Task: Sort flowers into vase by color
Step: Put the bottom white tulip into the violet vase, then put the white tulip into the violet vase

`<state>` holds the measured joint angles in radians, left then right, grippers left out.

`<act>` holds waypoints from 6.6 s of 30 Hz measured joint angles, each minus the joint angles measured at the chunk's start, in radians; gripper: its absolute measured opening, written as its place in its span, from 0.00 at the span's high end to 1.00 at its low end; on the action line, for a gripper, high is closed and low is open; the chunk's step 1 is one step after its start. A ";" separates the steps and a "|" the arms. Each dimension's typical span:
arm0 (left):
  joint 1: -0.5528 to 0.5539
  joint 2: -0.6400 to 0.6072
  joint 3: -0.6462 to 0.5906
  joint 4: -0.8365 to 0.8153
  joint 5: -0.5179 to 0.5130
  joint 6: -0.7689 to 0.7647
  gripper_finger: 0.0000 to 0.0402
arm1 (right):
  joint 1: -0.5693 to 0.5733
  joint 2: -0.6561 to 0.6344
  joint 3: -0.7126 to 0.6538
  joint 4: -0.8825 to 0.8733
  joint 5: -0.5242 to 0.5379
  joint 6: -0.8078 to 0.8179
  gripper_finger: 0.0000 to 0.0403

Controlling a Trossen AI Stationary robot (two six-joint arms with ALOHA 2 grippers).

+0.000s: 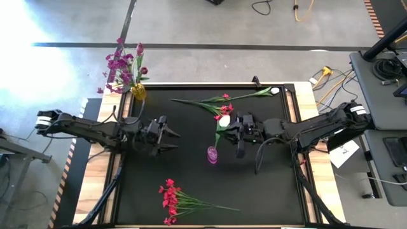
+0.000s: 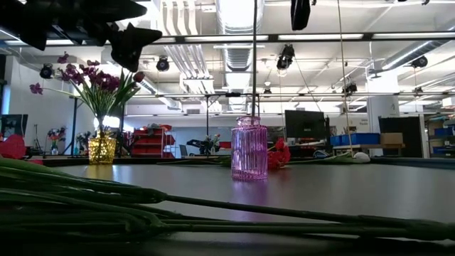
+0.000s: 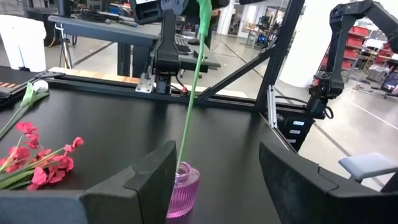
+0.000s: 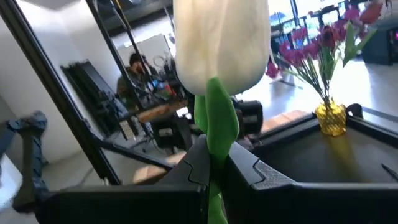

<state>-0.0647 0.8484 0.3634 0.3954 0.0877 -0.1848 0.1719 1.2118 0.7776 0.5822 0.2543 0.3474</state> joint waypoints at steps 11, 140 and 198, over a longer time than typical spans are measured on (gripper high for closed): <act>0.000 -0.015 0.000 -0.009 -0.001 0.023 0.47 | -0.016 0.000 0.046 -0.335 -0.001 -0.014 0.77; -0.233 0.044 0.003 -0.130 -0.490 -0.128 0.47 | -0.444 0.630 0.484 -1.317 -0.151 0.124 0.69; -0.250 0.013 0.002 -0.159 -0.475 -0.104 0.47 | -0.255 0.006 -0.146 -1.189 -0.246 0.375 0.71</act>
<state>-0.3145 0.8612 0.3656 0.2363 -0.3874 -0.2890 -0.0830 1.2176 0.6318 -0.6071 0.0082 0.7228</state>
